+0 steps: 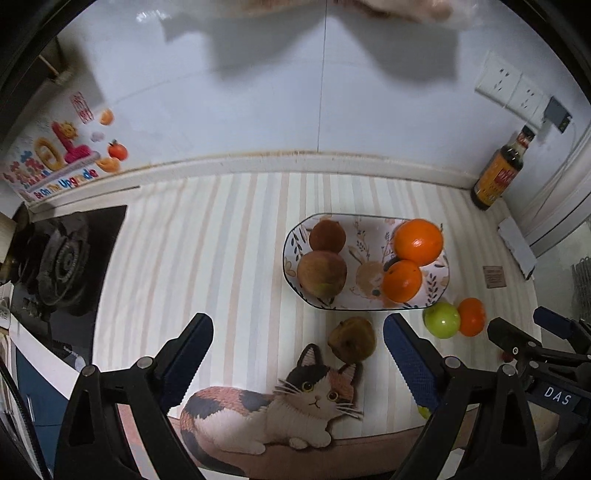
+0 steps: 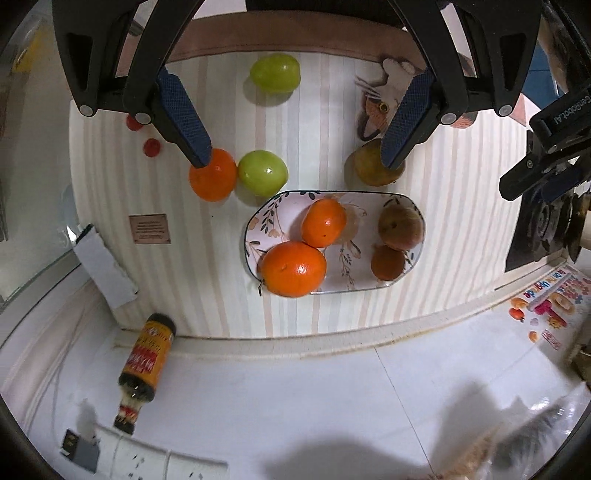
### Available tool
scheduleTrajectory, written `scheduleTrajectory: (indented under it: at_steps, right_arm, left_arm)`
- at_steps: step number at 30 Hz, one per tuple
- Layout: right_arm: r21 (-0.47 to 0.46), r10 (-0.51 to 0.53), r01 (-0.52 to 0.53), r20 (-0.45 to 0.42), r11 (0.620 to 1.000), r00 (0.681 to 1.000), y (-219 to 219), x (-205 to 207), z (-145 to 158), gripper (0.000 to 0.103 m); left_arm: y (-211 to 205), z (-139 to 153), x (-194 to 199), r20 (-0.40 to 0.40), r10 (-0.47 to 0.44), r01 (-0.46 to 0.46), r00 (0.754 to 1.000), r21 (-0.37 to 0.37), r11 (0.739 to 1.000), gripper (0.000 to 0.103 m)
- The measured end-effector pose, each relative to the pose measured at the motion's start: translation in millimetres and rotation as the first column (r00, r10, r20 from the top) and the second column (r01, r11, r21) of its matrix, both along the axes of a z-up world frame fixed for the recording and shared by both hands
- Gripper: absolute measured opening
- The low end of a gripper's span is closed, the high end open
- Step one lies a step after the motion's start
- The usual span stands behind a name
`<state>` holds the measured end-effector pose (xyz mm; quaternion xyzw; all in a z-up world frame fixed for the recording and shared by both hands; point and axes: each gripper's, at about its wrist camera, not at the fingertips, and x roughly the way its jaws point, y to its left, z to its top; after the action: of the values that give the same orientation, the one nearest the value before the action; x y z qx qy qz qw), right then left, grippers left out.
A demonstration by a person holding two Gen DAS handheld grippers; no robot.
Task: Organize fruits
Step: 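Lift both open tools away from the plate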
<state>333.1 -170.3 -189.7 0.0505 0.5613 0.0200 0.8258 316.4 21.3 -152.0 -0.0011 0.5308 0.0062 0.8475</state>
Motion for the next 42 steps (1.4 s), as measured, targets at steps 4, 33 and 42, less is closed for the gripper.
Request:
scheduleTrajectory:
  at_steps: [4,33,42]
  right_arm:
    - [-0.012,0.007,-0.006,0.050,1.000,0.999,0,-21,26,0.095]
    - [0.036,0.026,-0.035,0.217,0.999,0.976,-12,-107,130,0.095]
    - [0.090,-0.014,-0.002,0.174,0.996,0.985,-27,-90,103,0.095]
  left_arm:
    - [-2,17,-16,0.024,-0.008,0.008,1.000,0.002,1.000,0.095]
    - [-23,101,-93,0.160,-0.048,0.054,0.986,-0.032,0.998,0.095]
    - [-19,90,-82,0.143,-0.001,0.008,0.990,-0.044,0.999,0.100]
